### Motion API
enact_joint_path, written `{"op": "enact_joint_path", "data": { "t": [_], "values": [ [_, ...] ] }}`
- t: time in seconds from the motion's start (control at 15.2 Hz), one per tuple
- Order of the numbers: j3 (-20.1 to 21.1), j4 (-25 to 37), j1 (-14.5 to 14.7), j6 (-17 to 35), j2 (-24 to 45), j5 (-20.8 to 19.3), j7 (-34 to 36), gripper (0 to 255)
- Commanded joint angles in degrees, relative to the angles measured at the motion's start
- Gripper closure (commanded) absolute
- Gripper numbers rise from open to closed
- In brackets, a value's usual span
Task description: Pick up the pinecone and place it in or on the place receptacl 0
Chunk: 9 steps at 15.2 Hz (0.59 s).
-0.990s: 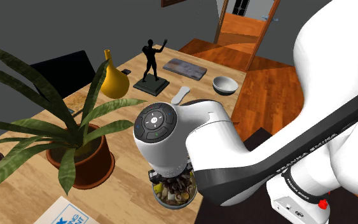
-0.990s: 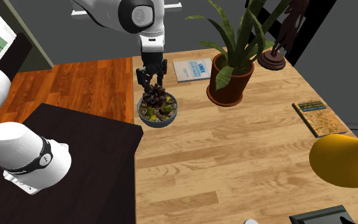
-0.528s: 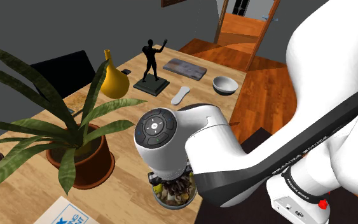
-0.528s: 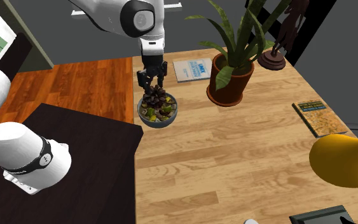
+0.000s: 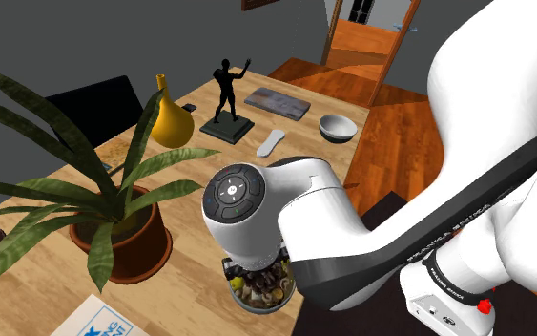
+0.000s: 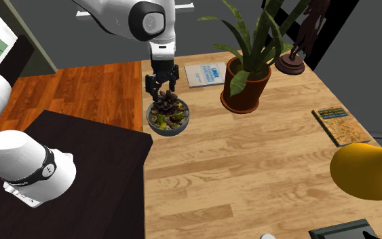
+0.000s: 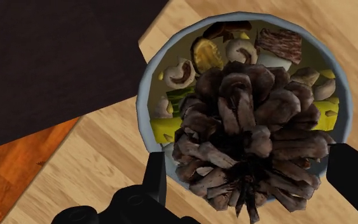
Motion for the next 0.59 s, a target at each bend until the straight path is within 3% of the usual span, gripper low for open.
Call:
{"op": "enact_joint_path", "data": {
  "t": [0.0,0.2,0.53],
  "values": [
    [0.4,0.9,0.0,-1.8,-1.3,1.5,-1.0,0],
    [1.3,3.7,0.1,-6.8,-4.5,4.8,-3.2,0],
    [1.3,3.7,0.1,-6.8,-4.5,4.8,-3.2,0]
  ]
}}
